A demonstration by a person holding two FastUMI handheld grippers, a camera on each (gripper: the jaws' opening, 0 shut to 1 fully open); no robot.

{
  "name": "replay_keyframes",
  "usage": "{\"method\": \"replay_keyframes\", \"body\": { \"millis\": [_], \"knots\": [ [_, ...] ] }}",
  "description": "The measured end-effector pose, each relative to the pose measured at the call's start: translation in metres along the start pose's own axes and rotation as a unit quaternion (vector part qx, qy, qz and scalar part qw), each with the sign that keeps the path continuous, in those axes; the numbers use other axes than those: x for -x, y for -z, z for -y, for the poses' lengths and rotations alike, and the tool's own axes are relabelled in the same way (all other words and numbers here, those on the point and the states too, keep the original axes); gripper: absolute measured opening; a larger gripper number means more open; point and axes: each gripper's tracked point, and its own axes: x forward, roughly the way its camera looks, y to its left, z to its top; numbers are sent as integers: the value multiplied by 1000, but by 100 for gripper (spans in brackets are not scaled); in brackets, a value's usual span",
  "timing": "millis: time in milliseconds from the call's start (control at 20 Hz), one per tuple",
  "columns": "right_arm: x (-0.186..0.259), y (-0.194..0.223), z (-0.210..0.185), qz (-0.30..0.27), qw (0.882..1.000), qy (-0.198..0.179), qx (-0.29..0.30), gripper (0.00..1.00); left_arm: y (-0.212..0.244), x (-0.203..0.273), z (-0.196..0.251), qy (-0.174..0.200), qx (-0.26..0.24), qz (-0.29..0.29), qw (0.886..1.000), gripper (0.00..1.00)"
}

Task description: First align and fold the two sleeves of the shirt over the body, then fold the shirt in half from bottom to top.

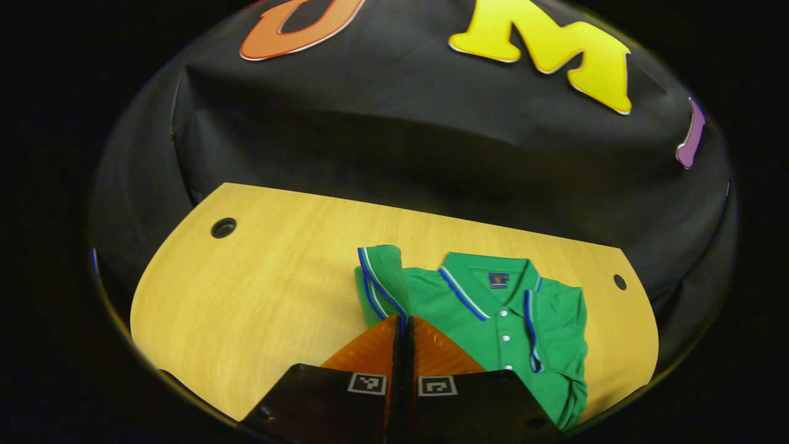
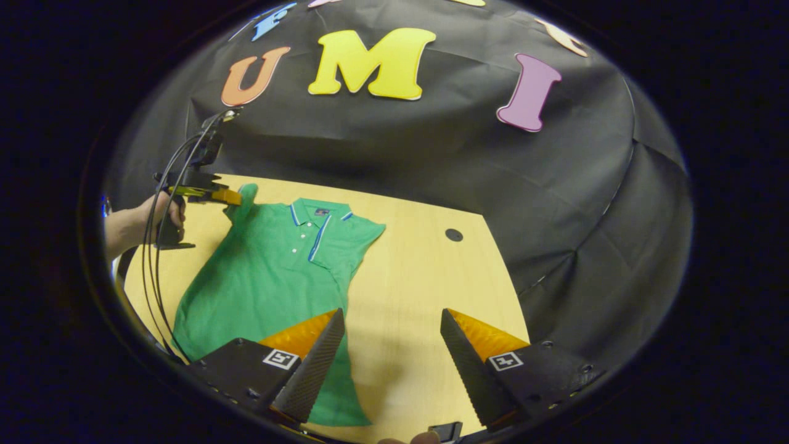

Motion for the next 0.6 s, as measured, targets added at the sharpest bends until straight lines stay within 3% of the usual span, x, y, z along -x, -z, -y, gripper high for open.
{"method": "replay_keyframes", "body": {
  "millis": [150,250,400,600],
  "knots": [
    [4,6,12,3,1000,9,-14,95,-6,8,55,71,-4,5,997,15],
    [7,10,17,2,1000,12,-26,94,-20,21,74,93,-10,27,995,47],
    [9,12,17,2,999,10,-37,95,-43,44,65,63,-25,55,996,100],
    [11,5,6,13,999,-2,-36,98,-36,65,36,29,-19,61,998,100]
  ]
}}
